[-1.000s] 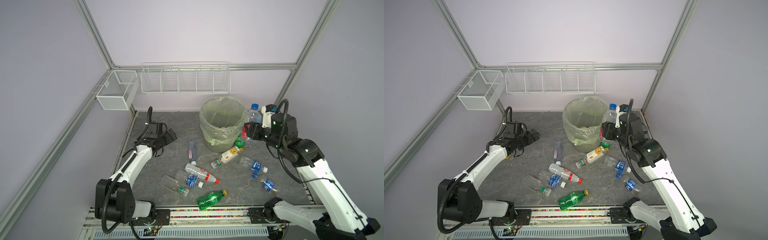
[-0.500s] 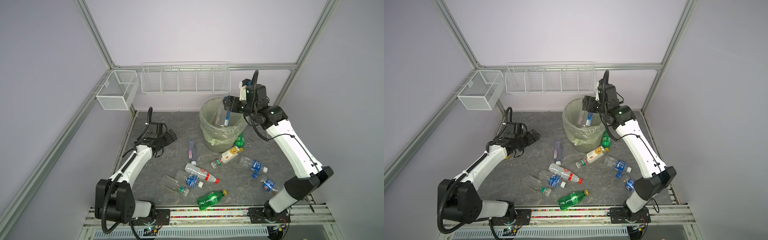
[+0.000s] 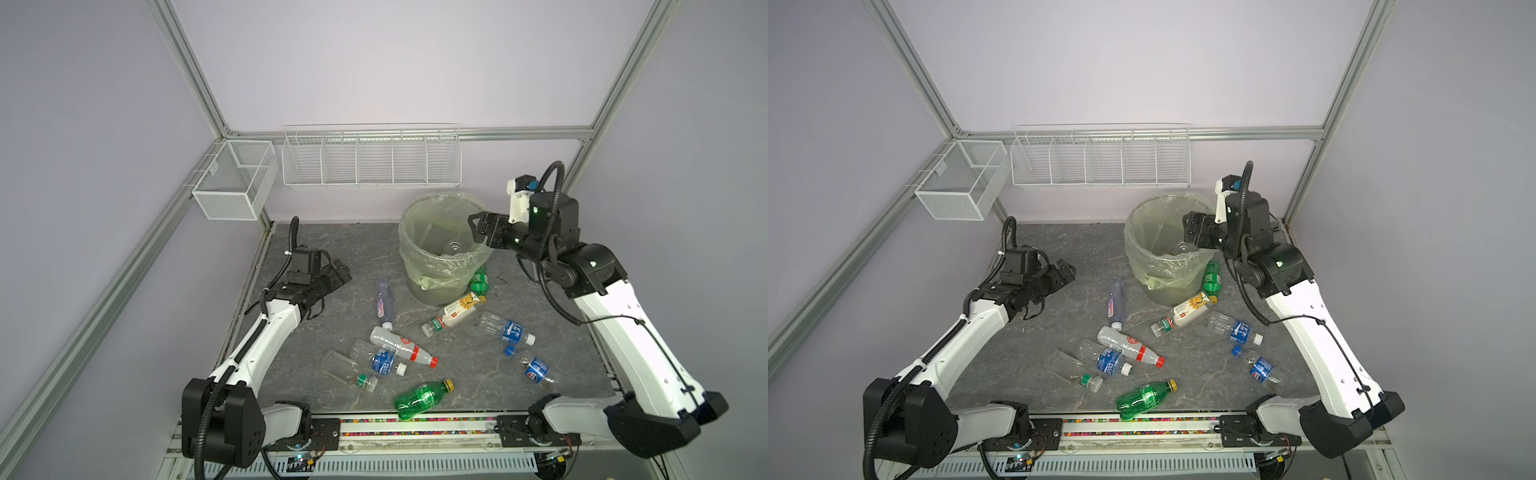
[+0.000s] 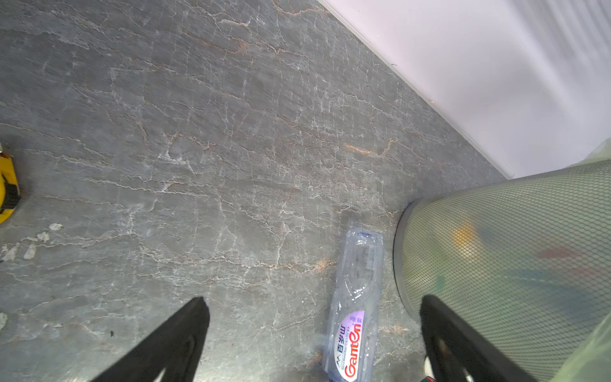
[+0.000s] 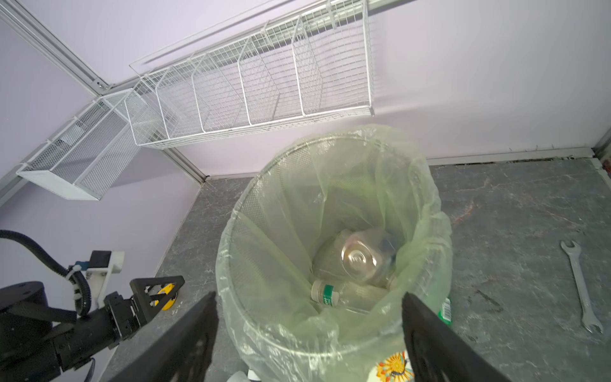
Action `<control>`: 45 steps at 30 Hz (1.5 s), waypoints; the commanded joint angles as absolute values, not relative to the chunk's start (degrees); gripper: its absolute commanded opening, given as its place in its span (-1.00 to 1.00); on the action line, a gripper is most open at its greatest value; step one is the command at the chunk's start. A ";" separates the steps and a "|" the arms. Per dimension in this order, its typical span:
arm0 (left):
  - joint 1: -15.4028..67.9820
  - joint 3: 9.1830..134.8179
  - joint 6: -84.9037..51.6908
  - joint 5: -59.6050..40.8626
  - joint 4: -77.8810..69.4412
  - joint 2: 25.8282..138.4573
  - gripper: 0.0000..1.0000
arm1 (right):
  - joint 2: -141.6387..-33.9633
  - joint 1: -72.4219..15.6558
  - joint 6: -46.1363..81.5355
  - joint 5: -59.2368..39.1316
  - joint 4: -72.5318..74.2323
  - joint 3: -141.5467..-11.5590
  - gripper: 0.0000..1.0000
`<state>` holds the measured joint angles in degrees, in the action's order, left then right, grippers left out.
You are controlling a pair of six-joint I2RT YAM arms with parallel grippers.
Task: Throw the plastic bottles in the bin
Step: 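Withdraw the right gripper from the bin back beside the bottles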
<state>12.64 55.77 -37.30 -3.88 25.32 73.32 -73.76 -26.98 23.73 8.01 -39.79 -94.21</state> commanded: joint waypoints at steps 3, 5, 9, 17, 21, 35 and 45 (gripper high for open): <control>12.26 57.09 -37.87 -3.68 24.00 75.44 0.99 | -71.13 -25.05 24.27 8.43 -41.76 -87.67 0.76; 12.28 57.31 -38.07 -3.91 24.04 75.87 0.99 | -69.81 -24.46 24.81 8.06 -41.92 -85.90 0.76; 12.30 57.09 -38.30 -4.67 24.39 76.04 0.99 | -67.40 -23.05 25.59 7.47 -42.10 -82.65 0.76; 12.21 56.34 -37.43 -3.70 25.93 75.53 0.99 | -63.88 -18.10 27.07 4.89 -42.46 -77.86 0.76; 12.11 55.81 -36.76 -3.60 25.10 75.18 0.99 | -62.94 -14.74 27.33 3.09 -42.28 -75.53 0.76; 11.92 55.17 -37.01 -3.71 25.10 74.61 0.99 | -62.62 -5.93 28.48 -3.42 -40.08 -68.93 0.76; 11.82 55.42 -36.93 -3.31 24.96 74.36 0.99 | -64.29 -3.02 29.44 -3.47 -36.63 -63.07 0.77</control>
